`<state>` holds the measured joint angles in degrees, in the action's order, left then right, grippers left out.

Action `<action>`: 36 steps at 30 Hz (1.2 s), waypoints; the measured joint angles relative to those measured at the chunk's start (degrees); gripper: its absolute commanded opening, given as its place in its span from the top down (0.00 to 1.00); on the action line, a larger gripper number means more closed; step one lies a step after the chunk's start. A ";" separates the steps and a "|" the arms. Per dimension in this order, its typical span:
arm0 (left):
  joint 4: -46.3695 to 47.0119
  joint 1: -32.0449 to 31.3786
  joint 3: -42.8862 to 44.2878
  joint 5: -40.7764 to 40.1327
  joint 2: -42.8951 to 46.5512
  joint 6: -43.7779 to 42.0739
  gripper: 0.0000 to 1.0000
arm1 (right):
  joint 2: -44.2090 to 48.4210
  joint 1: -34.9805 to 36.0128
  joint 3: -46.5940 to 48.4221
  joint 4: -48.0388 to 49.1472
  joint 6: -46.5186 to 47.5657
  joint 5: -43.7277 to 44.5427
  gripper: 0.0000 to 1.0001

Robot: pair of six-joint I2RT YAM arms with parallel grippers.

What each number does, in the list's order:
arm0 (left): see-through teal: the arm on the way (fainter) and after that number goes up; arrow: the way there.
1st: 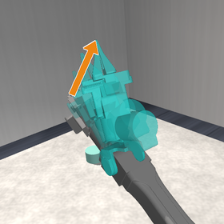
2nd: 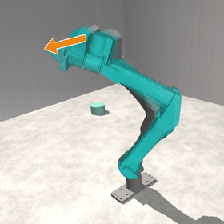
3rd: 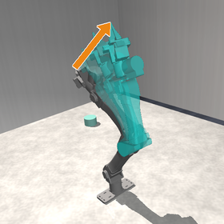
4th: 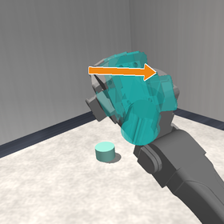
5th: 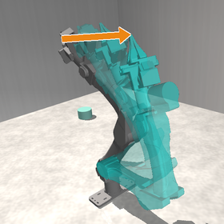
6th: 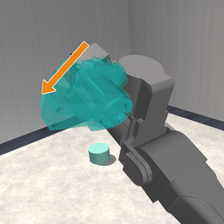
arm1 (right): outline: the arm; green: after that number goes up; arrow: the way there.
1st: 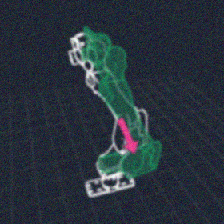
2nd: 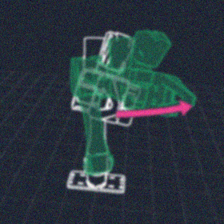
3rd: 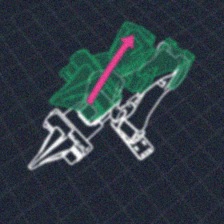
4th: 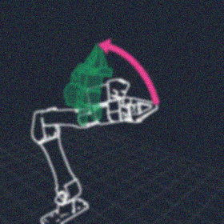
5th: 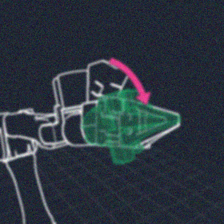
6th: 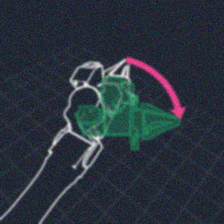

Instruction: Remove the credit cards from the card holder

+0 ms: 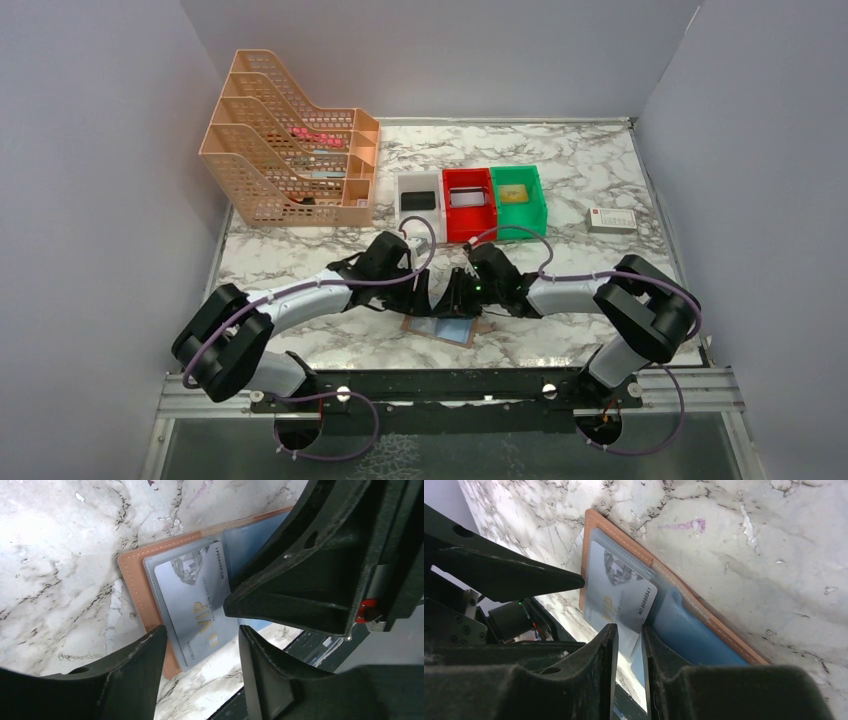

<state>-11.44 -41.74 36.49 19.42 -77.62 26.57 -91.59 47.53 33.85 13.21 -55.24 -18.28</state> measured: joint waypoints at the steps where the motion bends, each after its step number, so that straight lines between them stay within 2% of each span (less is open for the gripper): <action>1: 0.20 -0.15 0.00 -0.07 -0.50 0.07 0.47 | 0.00 0.00 -0.39 0.63 -0.44 0.07 0.71; 11: 1.60 -0.90 -0.59 -3.13 -2.69 0.46 0.75 | 0.20 -0.24 -5.38 9.14 -6.38 0.48 0.74; 19: 3.32 -1.14 -2.16 -5.20 -2.08 2.25 0.94 | -0.31 -0.35 -8.17 14.53 -10.75 0.48 0.83; 21: 3.48 -1.16 -2.36 -5.49 -1.84 2.84 0.95 | -0.83 -0.68 -8.50 15.76 -11.43 -0.24 0.85; 23: 3.72 -1.16 -2.71 -5.84 -1.46 3.50 0.97 | -1.16 -0.90 -8.79 16.39 -12.22 -0.57 0.98; 24: 3.91 -1.22 -2.93 -6.03 -1.27 3.91 0.98 | -1.18 -0.96 -8.92 16.52 -12.35 -0.57 0.99; 36: 5.68 -1.92 -4.72 -8.35 0.33 7.08 1.00 | -0.09 -0.68 -9.38 15.63 -11.28 -0.28 0.99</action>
<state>-5.76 -43.66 31.77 11.07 -77.30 33.65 -91.68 46.85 24.47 28.84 -66.52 -18.57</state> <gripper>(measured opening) 0.063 0.017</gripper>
